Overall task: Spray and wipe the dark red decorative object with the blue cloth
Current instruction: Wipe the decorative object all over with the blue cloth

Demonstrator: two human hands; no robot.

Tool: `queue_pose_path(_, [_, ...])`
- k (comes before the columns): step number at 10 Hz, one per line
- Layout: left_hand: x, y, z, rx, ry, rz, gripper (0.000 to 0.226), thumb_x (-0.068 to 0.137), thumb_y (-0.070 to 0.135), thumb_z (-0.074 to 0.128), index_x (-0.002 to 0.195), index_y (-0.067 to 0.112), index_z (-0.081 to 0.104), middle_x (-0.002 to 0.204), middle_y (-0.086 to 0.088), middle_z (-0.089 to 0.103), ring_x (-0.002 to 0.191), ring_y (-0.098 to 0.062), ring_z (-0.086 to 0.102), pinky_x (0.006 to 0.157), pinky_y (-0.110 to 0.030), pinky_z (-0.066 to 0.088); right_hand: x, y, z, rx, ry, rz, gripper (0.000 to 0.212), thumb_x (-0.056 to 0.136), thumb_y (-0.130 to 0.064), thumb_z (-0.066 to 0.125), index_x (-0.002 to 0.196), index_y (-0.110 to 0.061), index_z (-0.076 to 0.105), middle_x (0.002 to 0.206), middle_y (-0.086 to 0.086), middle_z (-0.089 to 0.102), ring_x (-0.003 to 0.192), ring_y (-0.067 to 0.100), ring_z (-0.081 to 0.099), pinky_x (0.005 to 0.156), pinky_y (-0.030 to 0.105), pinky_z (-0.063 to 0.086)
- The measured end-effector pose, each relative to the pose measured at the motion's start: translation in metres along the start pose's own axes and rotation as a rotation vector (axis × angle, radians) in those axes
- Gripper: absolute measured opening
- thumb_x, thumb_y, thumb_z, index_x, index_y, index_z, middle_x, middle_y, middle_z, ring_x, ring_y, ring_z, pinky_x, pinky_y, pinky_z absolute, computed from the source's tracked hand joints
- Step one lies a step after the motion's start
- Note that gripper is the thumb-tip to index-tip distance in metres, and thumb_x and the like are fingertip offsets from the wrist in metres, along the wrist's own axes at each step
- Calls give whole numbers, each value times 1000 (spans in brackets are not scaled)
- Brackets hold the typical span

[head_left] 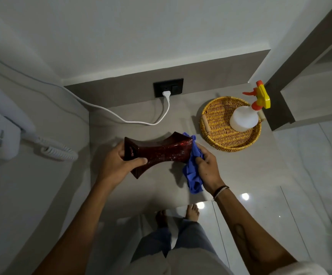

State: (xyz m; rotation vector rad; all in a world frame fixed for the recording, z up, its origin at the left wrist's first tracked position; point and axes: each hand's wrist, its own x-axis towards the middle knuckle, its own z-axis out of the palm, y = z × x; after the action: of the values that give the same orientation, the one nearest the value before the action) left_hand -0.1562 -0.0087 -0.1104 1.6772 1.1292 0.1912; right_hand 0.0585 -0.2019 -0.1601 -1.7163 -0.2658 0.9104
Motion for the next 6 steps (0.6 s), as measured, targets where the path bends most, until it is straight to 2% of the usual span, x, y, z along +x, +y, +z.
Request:
queue_pose_path(1, [1,5,-4,34,-32,-15,111,68,75,85,165,57,32,144,10,72,131,-12,68,110,-41,54,3,-6,7,140,5,71,54,102,18,37,138,-10,65,135,27,68,115,46,68,104,53,59])
queue_pose_path(2, [-2,10,-4,93,-95,-2,98,75,100,58,158,75,13,165,19,45,150,-13,49,122,-44,43,11,-15,6,187,21,108,52,101,16,40,118,-20,73,113,26,72,91,36,69,81,42,62])
queue_pose_path(3, [-4,4,-5,78,-178,-53,92,69,102,62,143,90,9,158,32,32,150,-6,39,120,-39,37,21,-23,0,168,23,125,57,98,17,39,104,-25,77,98,17,76,76,28,73,70,38,64])
queue_pose_path(4, [-7,-8,-4,76,-249,-40,128,53,82,95,141,94,2,159,31,32,148,-1,38,120,-37,37,28,-25,-5,87,4,126,57,102,13,40,104,-30,77,86,5,77,67,20,72,60,29,63])
queue_pose_path(5, [-7,-17,3,57,-232,2,136,46,75,101,147,89,12,151,49,43,145,-2,52,118,-38,47,29,-24,-9,31,8,106,50,104,12,39,128,-15,73,92,7,76,72,22,71,61,28,63])
queue_pose_path(6, [-5,-20,8,70,-137,78,119,49,64,104,137,90,28,135,58,51,131,23,52,103,-11,46,21,-20,-8,-104,73,-35,53,103,14,40,145,-9,62,128,17,73,111,31,70,94,42,63])
